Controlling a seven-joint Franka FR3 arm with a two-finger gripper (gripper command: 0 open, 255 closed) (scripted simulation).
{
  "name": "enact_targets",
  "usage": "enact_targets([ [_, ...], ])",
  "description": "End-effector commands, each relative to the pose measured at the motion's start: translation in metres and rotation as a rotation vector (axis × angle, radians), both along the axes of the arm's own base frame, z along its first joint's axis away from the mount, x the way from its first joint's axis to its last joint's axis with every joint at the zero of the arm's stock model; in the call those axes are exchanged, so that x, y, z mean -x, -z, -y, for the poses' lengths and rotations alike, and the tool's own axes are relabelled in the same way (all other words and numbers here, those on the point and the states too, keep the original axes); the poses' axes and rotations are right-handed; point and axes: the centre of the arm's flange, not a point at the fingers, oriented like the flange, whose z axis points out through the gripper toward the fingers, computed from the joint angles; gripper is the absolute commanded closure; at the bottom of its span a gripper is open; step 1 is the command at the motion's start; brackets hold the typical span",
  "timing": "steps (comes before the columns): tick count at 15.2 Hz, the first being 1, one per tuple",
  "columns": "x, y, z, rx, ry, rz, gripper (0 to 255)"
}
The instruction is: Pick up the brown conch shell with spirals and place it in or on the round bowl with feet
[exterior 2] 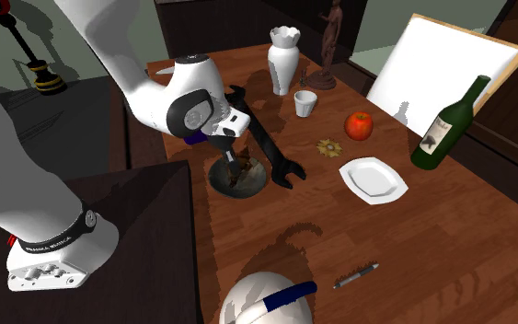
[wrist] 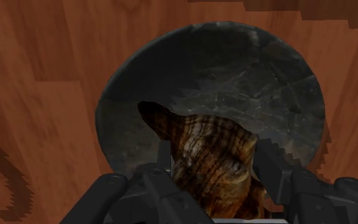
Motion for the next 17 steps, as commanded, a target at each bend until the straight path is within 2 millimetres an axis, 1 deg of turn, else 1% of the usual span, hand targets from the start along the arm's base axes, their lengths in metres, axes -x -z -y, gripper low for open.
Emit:
enact_targets([
  [1,0.0,0.001,0.0,0.0,0.0,0.0,255],
  [5,0.0,0.001,0.0,0.0,0.0,0.0,255],
  [6,0.0,0.001,0.0,0.0,0.0,0.0,0],
  [11,0.0,0.001,0.0,0.0,0.0,0.0,0],
  [14,0.006,-0.038,0.0,0.0,0.0,0.0,0],
  [15,0.008,-0.049,-0.001,0.0,0.0,0.0,0],
  [17,0.008,-0.049,-0.001,0.0,0.0,0.0,0],
])
